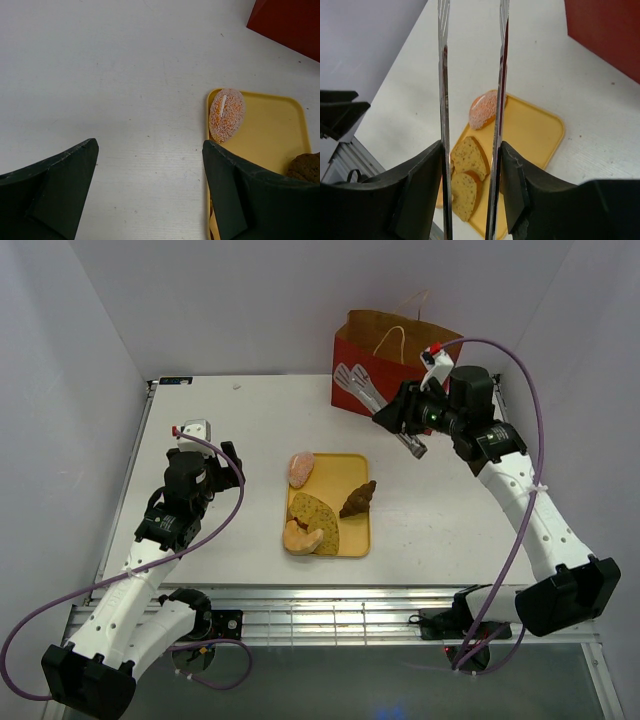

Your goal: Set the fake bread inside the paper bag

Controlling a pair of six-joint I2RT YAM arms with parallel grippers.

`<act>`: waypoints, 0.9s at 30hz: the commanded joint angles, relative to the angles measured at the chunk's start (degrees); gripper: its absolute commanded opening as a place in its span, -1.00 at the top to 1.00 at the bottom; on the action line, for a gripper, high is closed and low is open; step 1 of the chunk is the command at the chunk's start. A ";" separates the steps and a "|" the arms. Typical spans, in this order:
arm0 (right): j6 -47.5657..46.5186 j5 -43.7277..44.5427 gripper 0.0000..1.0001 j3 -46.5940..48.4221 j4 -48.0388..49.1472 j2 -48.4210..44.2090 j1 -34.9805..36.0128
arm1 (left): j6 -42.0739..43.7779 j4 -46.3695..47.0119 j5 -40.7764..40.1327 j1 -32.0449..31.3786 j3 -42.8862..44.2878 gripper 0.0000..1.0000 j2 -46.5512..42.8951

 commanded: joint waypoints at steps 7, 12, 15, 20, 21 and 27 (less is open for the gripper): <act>-4.45 4.83 -0.06 -16.60 1.97 -12.70 8.05 | 0.11 0.74 -1.59 -0.27 0.49 -0.96 -0.15; -5.07 8.00 -0.06 -23.80 -1.01 -18.14 11.49 | 0.11 0.66 -2.29 -0.27 0.31 -0.96 -0.68; -4.63 10.81 -0.06 -26.01 -2.86 -20.60 11.84 | 0.11 0.66 -2.21 -0.18 0.58 -0.96 -0.33; -5.16 13.72 -0.07 -28.56 -6.64 -23.33 11.84 | 0.02 0.48 -2.64 -0.18 0.58 -0.96 -0.85; -4.90 14.33 -0.07 -28.74 -7.08 -24.38 11.84 | 0.11 0.48 -2.82 -0.27 0.58 -0.96 -0.94; -2.79 18.55 -0.08 -31.46 -8.84 -27.73 11.84 | 0.02 0.48 -2.56 -0.27 0.58 -0.96 -0.77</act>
